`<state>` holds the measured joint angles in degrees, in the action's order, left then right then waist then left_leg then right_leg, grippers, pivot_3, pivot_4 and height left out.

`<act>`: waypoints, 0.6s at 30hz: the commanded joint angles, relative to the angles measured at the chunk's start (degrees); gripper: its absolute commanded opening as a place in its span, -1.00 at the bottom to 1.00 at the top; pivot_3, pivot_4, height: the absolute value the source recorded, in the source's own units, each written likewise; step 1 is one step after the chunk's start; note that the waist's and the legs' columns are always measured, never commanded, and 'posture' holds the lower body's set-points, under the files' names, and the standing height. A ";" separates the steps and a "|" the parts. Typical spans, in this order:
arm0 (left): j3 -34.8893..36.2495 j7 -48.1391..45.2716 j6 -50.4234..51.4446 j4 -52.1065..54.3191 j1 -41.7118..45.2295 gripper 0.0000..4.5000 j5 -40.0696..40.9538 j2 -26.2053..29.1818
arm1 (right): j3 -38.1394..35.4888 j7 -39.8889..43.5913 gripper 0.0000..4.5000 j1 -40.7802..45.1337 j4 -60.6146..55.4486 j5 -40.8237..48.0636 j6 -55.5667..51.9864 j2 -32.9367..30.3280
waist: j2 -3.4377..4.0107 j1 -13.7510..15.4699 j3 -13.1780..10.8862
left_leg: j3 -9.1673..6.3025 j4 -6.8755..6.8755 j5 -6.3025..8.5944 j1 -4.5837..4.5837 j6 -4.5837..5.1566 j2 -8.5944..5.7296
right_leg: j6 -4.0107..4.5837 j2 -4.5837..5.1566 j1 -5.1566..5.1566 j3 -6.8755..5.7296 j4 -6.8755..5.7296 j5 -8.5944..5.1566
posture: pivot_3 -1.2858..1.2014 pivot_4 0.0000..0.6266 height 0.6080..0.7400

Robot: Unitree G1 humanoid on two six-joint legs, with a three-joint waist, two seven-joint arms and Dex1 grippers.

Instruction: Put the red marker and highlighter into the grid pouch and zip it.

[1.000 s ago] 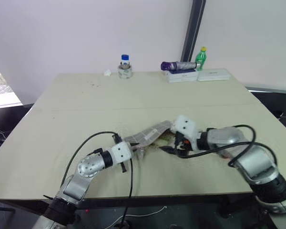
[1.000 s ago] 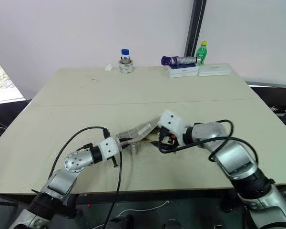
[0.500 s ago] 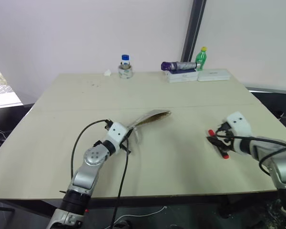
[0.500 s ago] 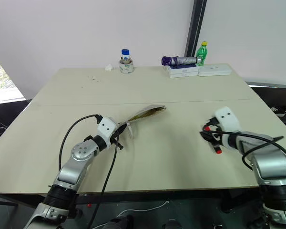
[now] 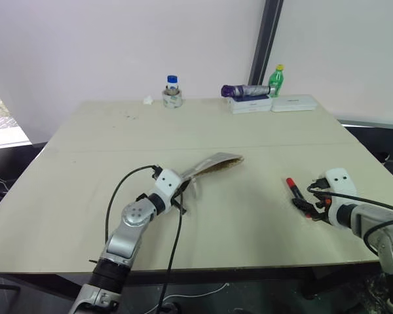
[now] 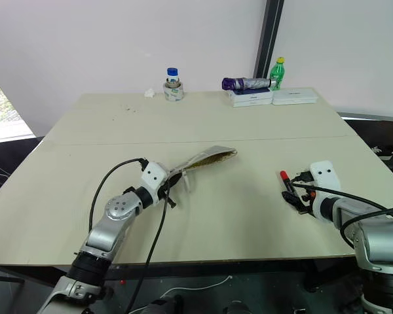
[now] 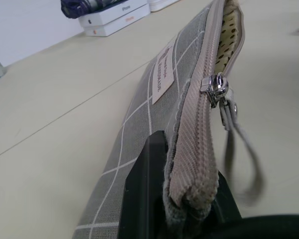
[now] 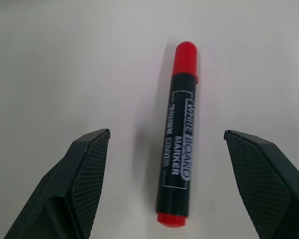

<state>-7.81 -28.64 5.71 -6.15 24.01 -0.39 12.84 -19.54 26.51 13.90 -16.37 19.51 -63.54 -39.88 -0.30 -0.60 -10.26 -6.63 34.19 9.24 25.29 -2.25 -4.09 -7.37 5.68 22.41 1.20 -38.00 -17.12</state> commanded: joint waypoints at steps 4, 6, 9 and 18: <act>-0.04 -0.29 -0.81 1.77 0.55 -1.00 1.22 -0.43 | 0.43 -3.79 0.58 0.47 3.51 -1.22 1.03 2.34 | 0.00 -0.01 0.00 | 0.00 0.00 0.00 0.00 0.00 0.00 | 0.00 0.00 -0.01 -0.01 0.00 0.00 | 0.03 -0.52 1.00; 0.01 -0.26 -0.78 2.14 0.23 -1.00 1.30 -0.36 | 0.70 -3.80 0.30 0.37 4.30 -1.28 1.46 2.15 | 0.02 -0.01 0.01 | 0.00 0.00 0.00 0.00 0.00 0.00 | 0.00 0.00 0.00 0.00 0.00 0.00 | 0.03 -0.52 1.00; 0.10 -0.15 -0.73 2.56 -0.23 -1.00 1.38 -0.25 | 1.06 -3.63 -0.36 0.35 4.85 -1.13 1.72 1.80 | 0.02 -0.05 0.01 | 0.00 0.00 0.00 -0.01 0.00 -0.01 | 0.00 -0.01 -0.02 -0.01 0.00 0.00 | 0.03 -0.52 1.00; 0.30 -0.57 -0.91 2.85 -0.26 -1.00 2.18 -0.15 | 10.00 9.65 -0.84 0.20 -9.04 -1.54 14.79 -10.82 | 0.03 -0.10 0.01 | 0.01 -0.01 0.00 -0.01 0.00 -0.01 | -0.01 -0.03 0.01 -0.02 -0.01 -0.01 | 0.03 -0.52 1.00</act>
<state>-7.82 -28.76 5.71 -5.52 23.27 0.74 12.63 -10.23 32.48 13.80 -19.51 17.50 -52.76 -48.86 -0.27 -0.70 -10.25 -6.61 34.18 9.24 25.28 -2.25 -4.10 -7.38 5.65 22.42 1.18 -38.01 -17.13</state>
